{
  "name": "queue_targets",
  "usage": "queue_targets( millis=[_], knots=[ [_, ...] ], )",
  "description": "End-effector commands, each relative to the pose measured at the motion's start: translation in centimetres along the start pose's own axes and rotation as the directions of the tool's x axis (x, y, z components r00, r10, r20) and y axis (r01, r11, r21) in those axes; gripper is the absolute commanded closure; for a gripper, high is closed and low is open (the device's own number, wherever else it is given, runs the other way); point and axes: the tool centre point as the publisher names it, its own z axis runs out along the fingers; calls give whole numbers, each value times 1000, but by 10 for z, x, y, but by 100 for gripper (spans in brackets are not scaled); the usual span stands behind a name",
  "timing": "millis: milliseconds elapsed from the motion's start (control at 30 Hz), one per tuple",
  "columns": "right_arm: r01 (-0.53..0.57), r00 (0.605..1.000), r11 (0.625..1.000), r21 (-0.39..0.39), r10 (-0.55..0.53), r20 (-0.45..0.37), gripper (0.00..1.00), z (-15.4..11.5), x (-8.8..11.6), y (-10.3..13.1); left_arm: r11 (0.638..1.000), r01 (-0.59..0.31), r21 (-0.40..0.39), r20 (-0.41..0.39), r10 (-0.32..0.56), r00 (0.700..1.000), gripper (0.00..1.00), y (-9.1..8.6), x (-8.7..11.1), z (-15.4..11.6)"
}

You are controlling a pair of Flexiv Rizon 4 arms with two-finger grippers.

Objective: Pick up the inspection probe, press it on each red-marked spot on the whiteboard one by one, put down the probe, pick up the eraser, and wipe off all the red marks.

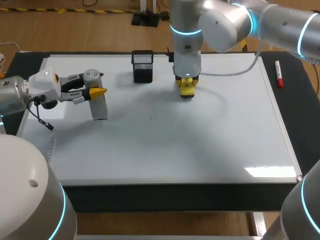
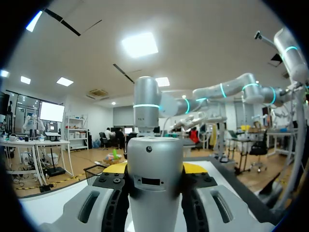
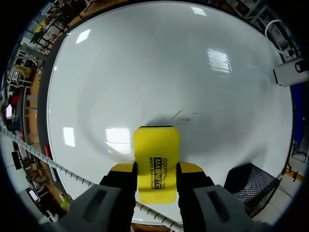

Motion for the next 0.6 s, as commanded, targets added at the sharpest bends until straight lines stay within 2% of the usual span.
queue_targets(
  millis=[33,600],
  knots=[
    [2,1000,1000,-7,-2,-8,100,4,0,-6,1000,0,0,-1,0,1000,100,-1,0,0],
    [13,1000,1000,-8,-13,-14,100,13,4,-14,1000,0,0,-1,0,1000,100,-1,0,0]
  ],
)
